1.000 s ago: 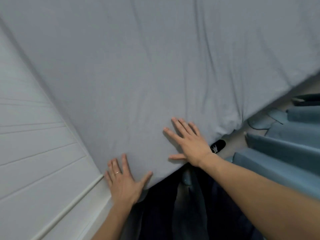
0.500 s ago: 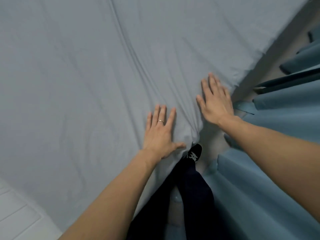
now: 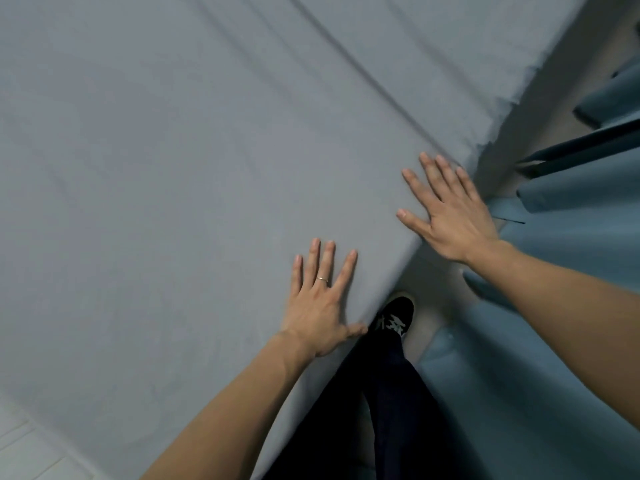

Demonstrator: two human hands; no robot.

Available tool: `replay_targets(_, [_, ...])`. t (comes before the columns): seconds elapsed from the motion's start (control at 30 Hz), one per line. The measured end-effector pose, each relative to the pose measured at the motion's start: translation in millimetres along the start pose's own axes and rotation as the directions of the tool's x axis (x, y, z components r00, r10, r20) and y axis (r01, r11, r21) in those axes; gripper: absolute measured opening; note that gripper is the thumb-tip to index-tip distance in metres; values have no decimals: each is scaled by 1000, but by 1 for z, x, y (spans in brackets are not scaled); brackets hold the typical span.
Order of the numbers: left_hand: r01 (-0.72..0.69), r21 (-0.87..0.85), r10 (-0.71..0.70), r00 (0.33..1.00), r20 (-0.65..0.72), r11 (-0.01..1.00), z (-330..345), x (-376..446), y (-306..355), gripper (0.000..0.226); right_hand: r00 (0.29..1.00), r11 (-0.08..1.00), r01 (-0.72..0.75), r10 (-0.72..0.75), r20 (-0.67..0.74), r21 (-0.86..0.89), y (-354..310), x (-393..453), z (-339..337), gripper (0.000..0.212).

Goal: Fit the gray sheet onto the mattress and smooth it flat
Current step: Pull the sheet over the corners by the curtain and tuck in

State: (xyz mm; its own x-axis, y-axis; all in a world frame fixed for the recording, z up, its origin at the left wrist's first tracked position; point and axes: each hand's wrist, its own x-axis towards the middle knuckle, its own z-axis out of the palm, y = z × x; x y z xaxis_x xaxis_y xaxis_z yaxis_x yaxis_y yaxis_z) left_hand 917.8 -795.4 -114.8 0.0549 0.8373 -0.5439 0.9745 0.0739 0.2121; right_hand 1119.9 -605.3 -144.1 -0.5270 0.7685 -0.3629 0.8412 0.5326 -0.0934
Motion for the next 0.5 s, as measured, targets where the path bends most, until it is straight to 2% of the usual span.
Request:
replay_targets(0.13, [15,29,-16,1000,21,999,-4,0,5,123,999,998,28,-25,-47,52,2,-2,-2,71])
replay_targets(0.2, [11,39,-11,1000,-11,999,-7,-1,7,122,990,994,30,-15,-139,106,0,-1,-6,66])
replay_targets(0.33, [-88,1,88,991,-105,996,-5,7,13,98,941,993,-6,46,-334,120,12,20,-25,47])
replay_targets(0.4, [-150,56,155,984,-83,987,-2,11,17,89,938,992,-25,66,-340,125,25,41,-36,44])
replay_targets(0.5, [-168,106,176,982,-72,980,-3,12,26,86,965,987,-49,88,-248,156,45,75,-50,49])
